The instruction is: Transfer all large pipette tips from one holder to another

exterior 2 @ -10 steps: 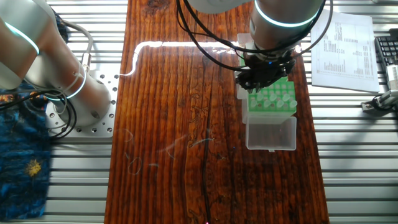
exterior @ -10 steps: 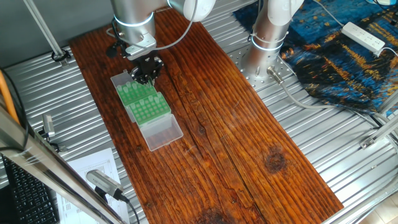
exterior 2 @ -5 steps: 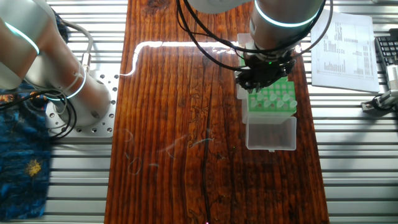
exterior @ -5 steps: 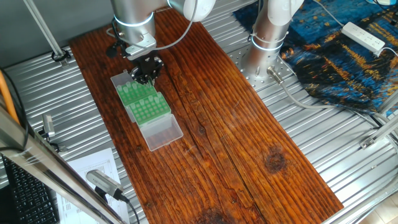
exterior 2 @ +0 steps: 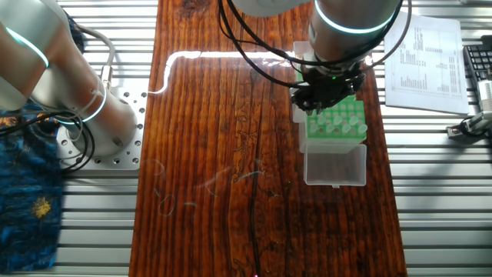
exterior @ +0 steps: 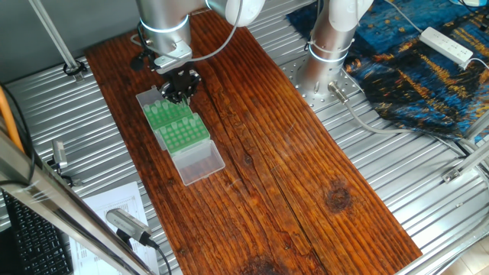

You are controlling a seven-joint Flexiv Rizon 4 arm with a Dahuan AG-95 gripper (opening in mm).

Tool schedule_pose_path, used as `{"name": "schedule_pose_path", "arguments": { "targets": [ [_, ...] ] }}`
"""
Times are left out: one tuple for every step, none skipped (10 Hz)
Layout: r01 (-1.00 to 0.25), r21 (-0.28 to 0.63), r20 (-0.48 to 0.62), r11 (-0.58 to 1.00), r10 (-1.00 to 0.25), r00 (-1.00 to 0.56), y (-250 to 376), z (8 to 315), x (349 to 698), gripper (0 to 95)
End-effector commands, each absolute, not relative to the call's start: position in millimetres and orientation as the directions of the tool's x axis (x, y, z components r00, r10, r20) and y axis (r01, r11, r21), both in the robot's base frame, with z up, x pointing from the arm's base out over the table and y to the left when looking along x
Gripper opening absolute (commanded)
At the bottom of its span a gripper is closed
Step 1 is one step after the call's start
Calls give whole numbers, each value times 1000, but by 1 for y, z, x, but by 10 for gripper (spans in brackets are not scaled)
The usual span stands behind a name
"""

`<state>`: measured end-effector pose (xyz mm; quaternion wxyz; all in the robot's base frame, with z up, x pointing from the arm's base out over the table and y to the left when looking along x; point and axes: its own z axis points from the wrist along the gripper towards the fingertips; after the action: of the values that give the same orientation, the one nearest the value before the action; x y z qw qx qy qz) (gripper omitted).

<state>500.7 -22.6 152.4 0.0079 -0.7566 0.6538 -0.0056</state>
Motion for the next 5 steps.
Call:
{"name": "schedule_pose_path", "arguments": {
  "targets": [
    [-989, -18, -2, -144, -990, 144, -23, 153, 501, 0],
    [-989, -18, -2, -144, -990, 144, -23, 153, 501, 0],
    [-989, -18, -2, -144, -990, 144, -23, 153, 501, 0],
    [-989, -18, -2, -144, -990, 144, -23, 153, 501, 0],
    [-994, -3, 9, -114, -993, 114, -19, 169, 495, 0]
  ]
}}
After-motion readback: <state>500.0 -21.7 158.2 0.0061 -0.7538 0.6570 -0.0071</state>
